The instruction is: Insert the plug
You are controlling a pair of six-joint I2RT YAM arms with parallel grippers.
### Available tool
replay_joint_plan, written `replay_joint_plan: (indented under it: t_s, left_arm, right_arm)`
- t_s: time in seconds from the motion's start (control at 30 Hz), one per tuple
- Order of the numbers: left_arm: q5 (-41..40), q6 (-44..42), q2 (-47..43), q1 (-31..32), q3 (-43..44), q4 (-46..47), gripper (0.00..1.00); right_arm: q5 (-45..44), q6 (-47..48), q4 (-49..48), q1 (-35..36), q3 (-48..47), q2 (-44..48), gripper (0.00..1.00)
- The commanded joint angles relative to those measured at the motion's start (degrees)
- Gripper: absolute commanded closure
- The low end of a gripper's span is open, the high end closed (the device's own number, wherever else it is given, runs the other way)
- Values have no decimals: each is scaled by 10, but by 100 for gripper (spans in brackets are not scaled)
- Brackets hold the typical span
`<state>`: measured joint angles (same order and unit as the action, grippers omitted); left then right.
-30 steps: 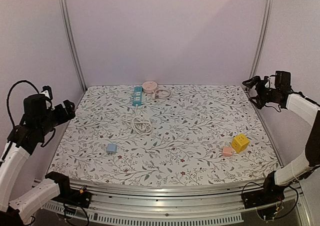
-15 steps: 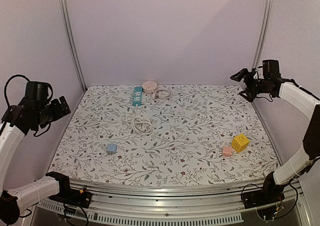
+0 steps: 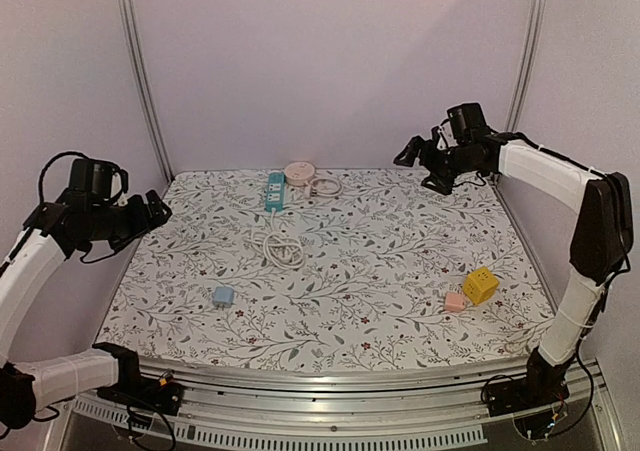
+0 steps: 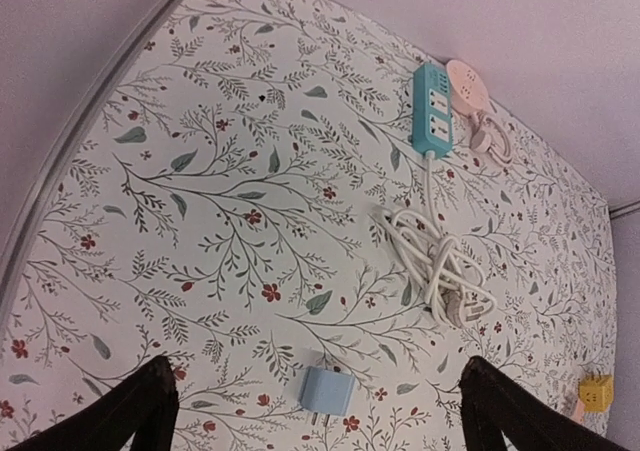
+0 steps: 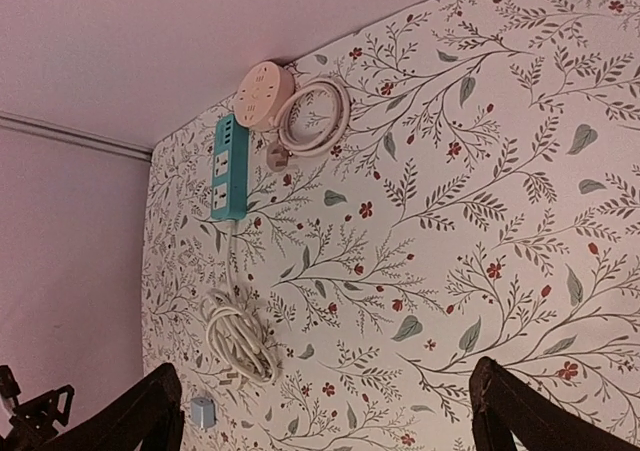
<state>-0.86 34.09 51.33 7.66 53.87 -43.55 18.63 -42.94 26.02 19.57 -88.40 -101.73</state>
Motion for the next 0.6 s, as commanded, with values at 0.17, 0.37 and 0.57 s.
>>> replay_joint_plan:
  t_s: [0.17, 0.37, 0.57]
  left_arm:
    - [-12, 3, 93, 68, 35, 65, 4]
    - [-68, -19, 201, 142, 99, 101, 6]
    - [-79, -38, 346, 186, 211, 122, 8]
  right_arm:
    - [-135, 161, 108, 106, -210, -165, 1]
    - [-117, 146, 115, 118, -235, -214, 1]
    - [-129, 142, 128, 119, -169, -174, 1]
